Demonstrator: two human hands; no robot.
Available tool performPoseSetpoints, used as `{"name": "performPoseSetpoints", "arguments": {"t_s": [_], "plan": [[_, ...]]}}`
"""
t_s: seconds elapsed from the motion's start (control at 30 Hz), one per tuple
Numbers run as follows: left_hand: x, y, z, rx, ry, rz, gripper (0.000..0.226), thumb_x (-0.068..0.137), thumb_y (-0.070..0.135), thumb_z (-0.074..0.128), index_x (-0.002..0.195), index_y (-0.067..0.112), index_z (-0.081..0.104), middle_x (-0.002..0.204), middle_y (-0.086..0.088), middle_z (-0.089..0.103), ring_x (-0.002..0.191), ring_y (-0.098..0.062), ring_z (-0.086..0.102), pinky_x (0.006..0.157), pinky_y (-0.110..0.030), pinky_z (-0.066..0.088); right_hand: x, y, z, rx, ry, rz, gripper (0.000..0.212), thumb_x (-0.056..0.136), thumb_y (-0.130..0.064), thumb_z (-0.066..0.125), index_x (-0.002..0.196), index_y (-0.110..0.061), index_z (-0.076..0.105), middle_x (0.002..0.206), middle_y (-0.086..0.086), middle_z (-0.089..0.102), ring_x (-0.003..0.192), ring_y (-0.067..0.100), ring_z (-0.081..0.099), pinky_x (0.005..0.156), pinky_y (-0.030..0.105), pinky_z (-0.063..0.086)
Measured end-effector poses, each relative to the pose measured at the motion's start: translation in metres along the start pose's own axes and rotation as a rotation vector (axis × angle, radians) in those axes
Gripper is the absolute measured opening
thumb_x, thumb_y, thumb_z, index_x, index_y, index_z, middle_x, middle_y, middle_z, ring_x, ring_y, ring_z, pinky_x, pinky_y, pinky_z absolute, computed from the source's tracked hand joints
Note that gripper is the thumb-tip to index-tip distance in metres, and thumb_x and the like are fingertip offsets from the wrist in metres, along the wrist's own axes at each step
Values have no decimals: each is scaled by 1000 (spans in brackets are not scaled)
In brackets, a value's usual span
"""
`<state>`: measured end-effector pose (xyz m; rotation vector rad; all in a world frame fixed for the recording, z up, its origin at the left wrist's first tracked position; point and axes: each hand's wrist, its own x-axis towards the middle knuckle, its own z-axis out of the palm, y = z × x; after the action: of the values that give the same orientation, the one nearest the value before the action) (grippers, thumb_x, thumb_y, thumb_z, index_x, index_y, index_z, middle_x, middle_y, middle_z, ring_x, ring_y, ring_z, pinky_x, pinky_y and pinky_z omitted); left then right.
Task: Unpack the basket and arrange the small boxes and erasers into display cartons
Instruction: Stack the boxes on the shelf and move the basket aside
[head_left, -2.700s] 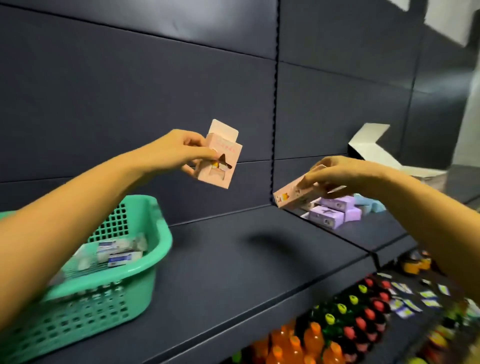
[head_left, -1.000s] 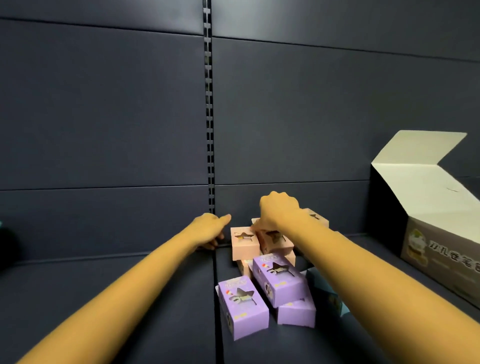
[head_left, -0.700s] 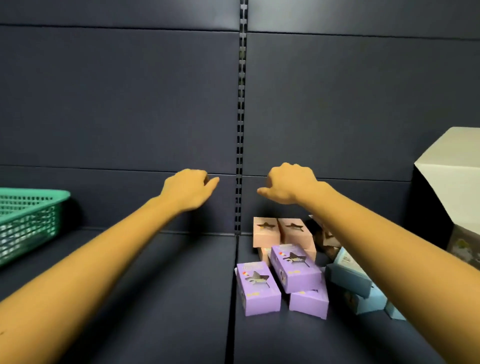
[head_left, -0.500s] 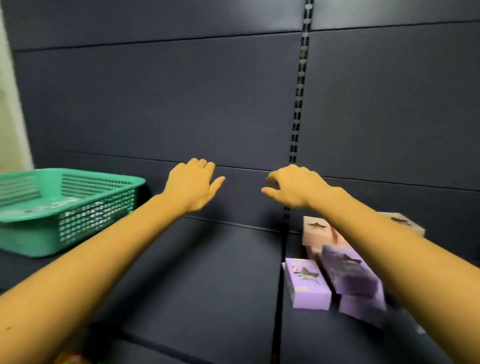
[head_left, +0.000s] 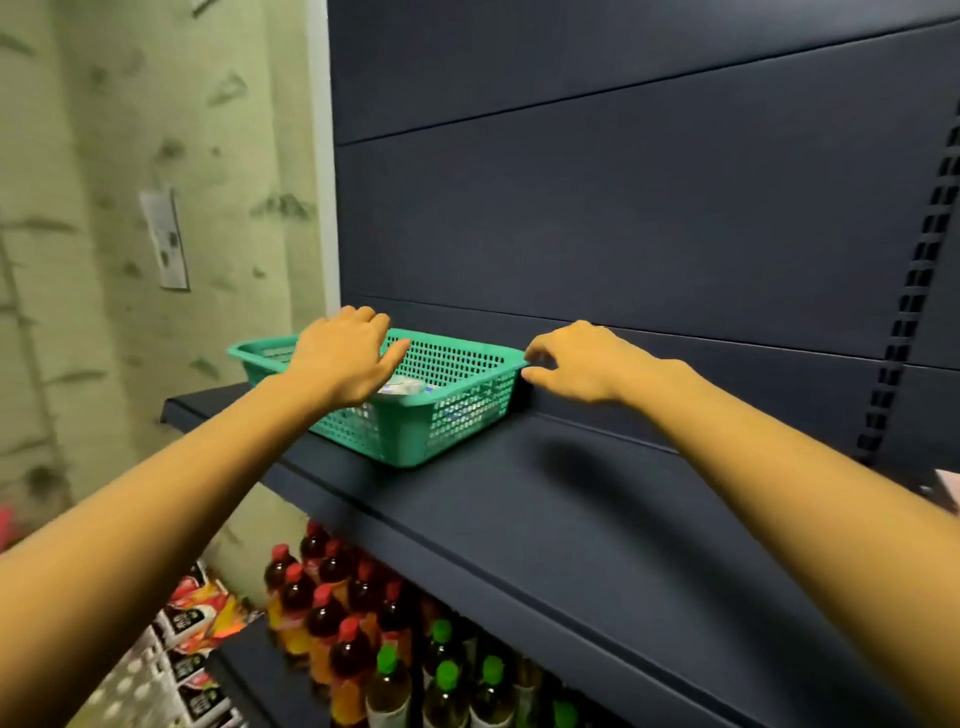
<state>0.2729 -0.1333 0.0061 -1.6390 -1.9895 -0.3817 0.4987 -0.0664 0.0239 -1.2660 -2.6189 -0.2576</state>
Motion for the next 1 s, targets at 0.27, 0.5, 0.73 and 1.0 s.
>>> {"name": "performPoseSetpoints", "arguments": {"t_s": [0.27,0.5,0.73,1.0], "plan": [[15,-124,18,-34,-15,26,49,97,44,32,125,9,51,130,-12,53,121,-30,47,92,-40,42,84,-84,13,66,-24,23,35,95,-35,46,124,-19,58,130,8,58,116,27,55,97,37,44],[37,-176,46,-92,-60,127,48,97,46,32,125,11,51,129,-9,54,118,-27,49,88,-37,43,141,-108,29,-2,-200,77,44,95,-39,48,133,-17,50,136,7,53,120,26,51,101,38,42],[87,-189,75,-215,-43,238,46,95,47,37,121,12,55,127,-8,56,117,-26,50,93,-41,44,187,-95,46,-51,-316,135,48,95,-40,48,137,-17,45,138,6,50,119,23,51,99,34,41],[169,-177,101,-299,-201,393,42,94,48,41,110,15,62,114,-3,64,99,-23,58,89,-40,48,224,-82,48,-122,-419,111,50,94,-44,47,137,-18,44,138,3,51,121,22,50,98,32,39]]}}
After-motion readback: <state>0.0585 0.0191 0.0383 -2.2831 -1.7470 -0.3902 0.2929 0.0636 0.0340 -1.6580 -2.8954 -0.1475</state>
